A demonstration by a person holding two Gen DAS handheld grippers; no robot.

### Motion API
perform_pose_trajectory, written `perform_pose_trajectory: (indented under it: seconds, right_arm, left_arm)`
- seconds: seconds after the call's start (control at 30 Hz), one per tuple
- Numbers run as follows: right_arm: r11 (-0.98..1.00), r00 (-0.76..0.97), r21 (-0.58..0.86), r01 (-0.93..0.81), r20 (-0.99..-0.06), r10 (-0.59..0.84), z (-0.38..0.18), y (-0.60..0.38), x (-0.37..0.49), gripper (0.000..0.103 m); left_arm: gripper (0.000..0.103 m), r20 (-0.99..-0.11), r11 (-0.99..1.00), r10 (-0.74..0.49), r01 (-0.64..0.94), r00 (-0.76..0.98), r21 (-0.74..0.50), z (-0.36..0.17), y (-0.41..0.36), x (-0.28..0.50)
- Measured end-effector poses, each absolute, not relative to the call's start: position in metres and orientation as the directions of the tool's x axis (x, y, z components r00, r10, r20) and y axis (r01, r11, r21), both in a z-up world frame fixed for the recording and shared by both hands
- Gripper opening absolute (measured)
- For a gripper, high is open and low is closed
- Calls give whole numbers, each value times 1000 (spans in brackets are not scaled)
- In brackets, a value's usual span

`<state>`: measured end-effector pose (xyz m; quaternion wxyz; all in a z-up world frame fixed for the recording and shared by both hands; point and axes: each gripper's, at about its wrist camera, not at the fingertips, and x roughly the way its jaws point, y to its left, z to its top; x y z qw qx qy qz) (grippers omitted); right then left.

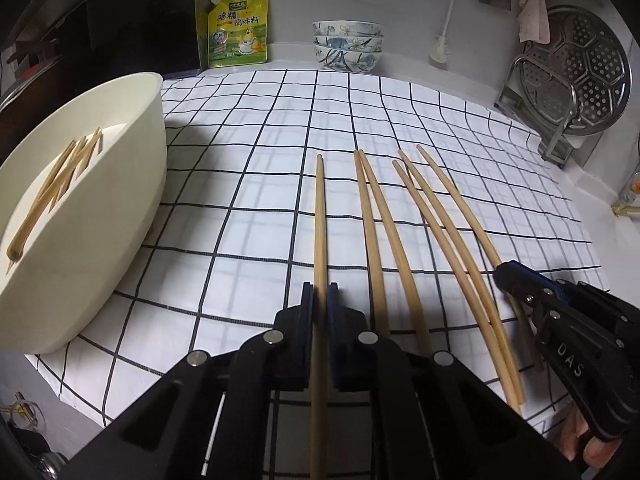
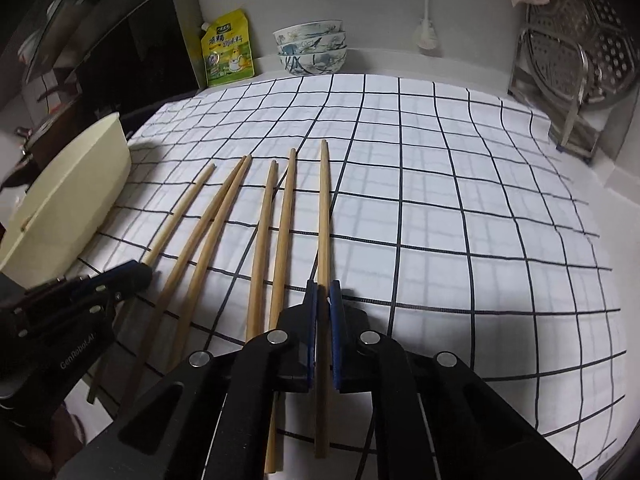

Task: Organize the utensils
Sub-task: 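Carry the chopstick in the left tool over the basin while the right tool carries its own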

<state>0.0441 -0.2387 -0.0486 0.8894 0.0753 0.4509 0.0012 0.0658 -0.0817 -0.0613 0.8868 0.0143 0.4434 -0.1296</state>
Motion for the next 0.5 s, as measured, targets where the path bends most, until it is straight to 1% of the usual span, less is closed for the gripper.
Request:
perform_pose_trajectory:
  seconds: [0.13,0.27,0.5]
  right_arm:
    - [975,620,208,84,-776,112,-37,-244,39,6]
    - [957,656,276,89,-739,152,-19,-244,31,6]
    - [928,712,372,11,-655,253,22,-215,31,6]
  left_arm:
    - [7,-773,963,-237,250,589,-106,-47,-77,59]
    - [7,-737,955,-271,271,619,-123,-20,-72,51]
    - [7,-682,952,-299,259,668,-163,23,-34,40]
